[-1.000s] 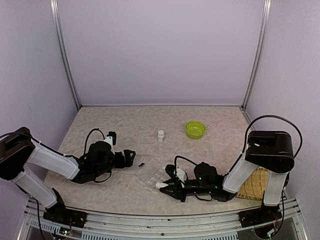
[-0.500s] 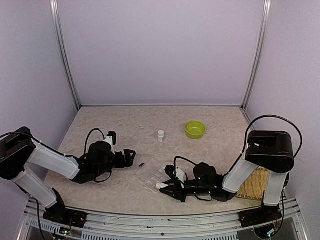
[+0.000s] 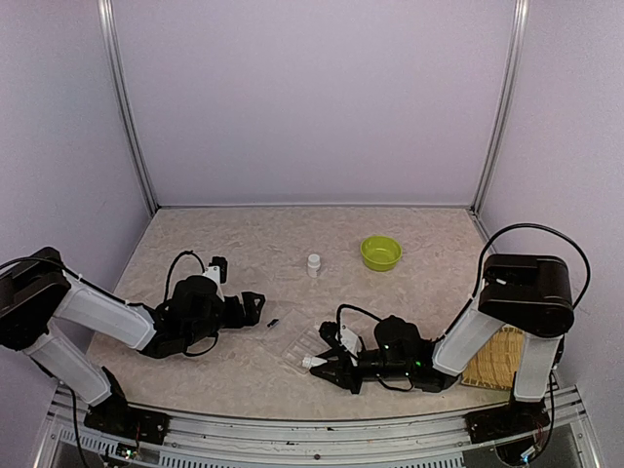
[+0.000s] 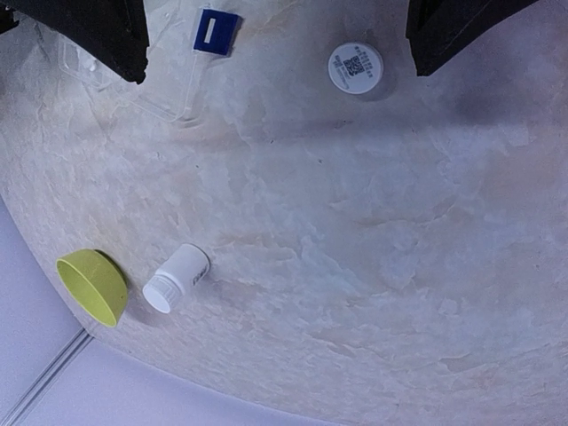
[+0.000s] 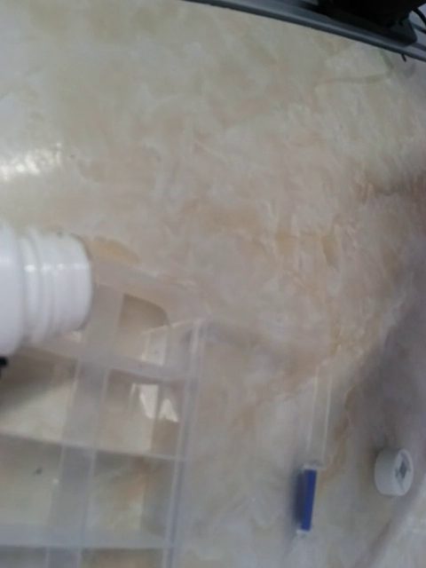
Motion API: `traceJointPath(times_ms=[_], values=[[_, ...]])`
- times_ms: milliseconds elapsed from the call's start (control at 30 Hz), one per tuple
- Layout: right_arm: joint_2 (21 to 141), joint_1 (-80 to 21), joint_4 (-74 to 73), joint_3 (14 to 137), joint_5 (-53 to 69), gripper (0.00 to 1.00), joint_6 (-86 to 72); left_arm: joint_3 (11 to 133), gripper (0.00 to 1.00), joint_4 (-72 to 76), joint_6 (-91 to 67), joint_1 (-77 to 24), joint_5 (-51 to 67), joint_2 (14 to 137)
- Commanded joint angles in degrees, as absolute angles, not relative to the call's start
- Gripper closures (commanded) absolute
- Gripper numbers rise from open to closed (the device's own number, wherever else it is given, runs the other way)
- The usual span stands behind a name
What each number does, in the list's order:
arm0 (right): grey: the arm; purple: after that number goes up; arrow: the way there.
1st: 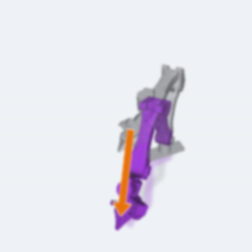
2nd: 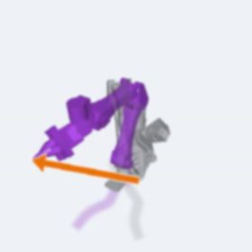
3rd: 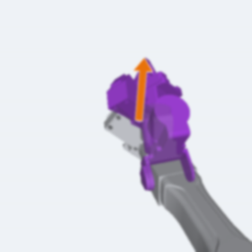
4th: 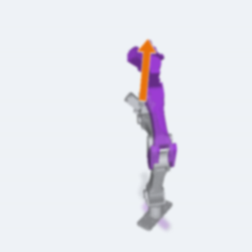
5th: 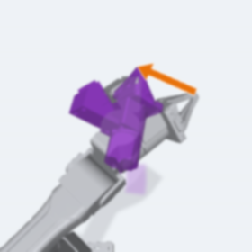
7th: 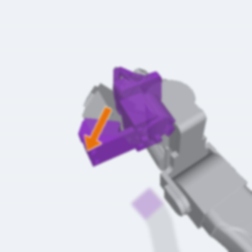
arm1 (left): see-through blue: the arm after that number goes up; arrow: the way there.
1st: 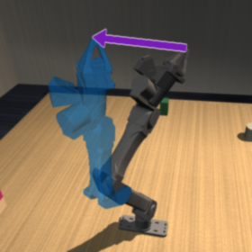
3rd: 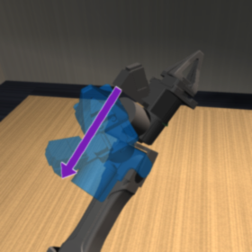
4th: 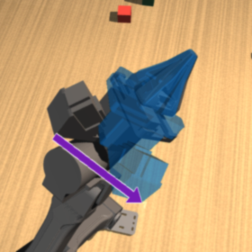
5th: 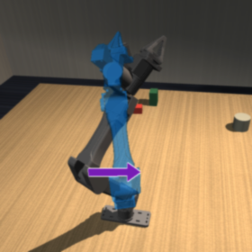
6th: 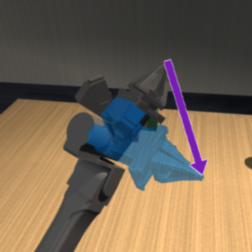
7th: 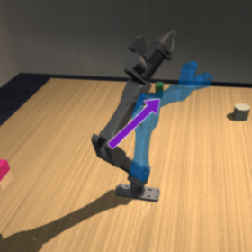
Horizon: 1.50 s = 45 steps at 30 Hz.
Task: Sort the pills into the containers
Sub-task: Pour the pill into the compartment of the pill container.
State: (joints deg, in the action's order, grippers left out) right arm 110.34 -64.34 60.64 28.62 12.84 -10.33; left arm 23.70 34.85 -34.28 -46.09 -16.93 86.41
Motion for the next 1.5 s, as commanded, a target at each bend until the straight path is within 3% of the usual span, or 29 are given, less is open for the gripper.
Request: traceJointPath(times_ms=[0, 1467], values=[[109.6, -64.4, 56.7, 29.2, 12.1, 0.77, -9.9, 23.0, 0.01, 36.6, -34.6, -46.3, -16.6, 86.9], [102.6, -65.0, 46.2, 30.9, 12.8, 0.78, -7.3, 24.0, 0.01, 37.0, -35.0, -46.5, -15.6, 88.5]])
